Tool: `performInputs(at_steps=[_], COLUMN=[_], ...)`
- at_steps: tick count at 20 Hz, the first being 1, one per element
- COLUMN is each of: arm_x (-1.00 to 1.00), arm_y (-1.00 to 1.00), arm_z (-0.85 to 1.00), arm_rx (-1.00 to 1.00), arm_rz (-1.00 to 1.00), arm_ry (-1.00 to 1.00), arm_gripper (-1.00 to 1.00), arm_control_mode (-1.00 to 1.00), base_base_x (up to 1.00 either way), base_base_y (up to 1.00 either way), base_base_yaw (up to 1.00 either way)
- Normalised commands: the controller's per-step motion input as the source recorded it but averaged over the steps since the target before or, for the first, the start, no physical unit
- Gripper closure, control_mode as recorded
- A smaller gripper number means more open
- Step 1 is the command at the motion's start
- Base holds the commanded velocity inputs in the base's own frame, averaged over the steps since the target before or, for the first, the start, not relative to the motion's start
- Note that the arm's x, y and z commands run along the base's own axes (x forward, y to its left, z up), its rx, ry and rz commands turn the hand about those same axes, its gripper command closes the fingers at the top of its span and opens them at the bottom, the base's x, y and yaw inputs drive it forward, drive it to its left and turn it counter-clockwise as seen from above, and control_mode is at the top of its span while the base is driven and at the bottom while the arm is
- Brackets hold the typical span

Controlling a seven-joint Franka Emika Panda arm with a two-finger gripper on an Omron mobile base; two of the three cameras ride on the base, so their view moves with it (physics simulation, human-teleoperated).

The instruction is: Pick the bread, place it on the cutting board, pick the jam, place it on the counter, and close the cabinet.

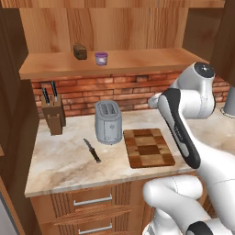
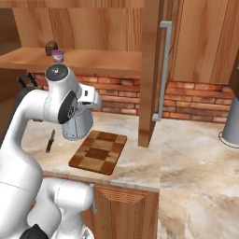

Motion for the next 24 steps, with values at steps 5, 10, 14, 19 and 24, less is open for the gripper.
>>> performInputs(at_steps=[5,10,14,19,24], arm_x=[-0.19,-0.04,0.00,-0.01,0.00], arm_y=[0.22,0.27,0.28,0.27,0.27], arm_z=[0.27,0.22,0.22,0.21,0.22], arm_rx=[0.00,-0.02,-0.02,0.00,0.00], arm_rz=[0.00,0.00,0.00,0.00,0.00], arm_ry=[-0.03,-0.01,-0.03,-0.04,-0.05], arm_gripper=[-1.00,-1.00,-1.00,-1.00,-1.00], arm_control_mode=[-1.00,-1.00,-1.00,-1.00,-1.00], base_base_x=[0.00,0.00,0.00,0.00,0.00], base_base_y=[0.00,0.00,0.00,0.00,0.00], base_base_yaw=[0.00,0.00,0.00,0.00,0.00])
